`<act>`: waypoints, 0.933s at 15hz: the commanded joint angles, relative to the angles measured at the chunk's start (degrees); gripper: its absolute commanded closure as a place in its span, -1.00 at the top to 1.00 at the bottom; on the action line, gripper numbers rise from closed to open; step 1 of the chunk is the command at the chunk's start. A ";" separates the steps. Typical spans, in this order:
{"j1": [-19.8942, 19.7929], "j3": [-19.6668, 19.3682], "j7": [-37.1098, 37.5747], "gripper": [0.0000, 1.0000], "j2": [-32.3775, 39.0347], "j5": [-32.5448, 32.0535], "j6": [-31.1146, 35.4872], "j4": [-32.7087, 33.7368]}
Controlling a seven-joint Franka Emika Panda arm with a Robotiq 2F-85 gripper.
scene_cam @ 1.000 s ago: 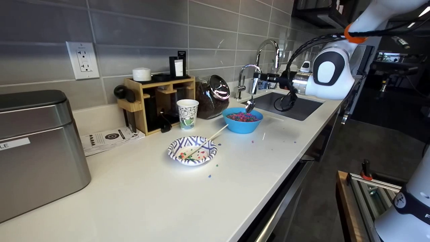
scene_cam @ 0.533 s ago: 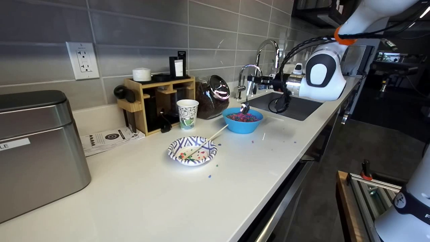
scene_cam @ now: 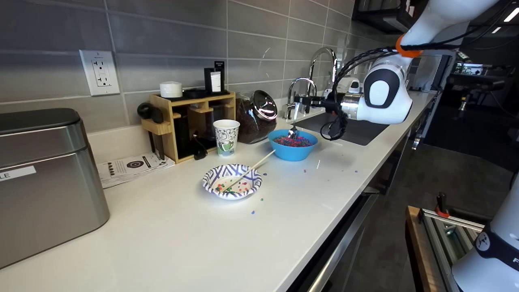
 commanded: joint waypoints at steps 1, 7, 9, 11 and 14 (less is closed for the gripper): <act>1.27 -0.79 -0.86 -1.00 1.63 0.50 2.64 0.69; 2.15 -0.51 1.31 -1.00 1.92 0.41 5.15 1.39; 2.51 -0.31 1.68 -1.00 2.25 0.49 5.41 1.74; 2.87 -0.11 2.40 -1.00 2.75 0.48 5.48 1.98; 2.88 -0.25 2.45 -1.00 2.99 0.48 5.34 2.36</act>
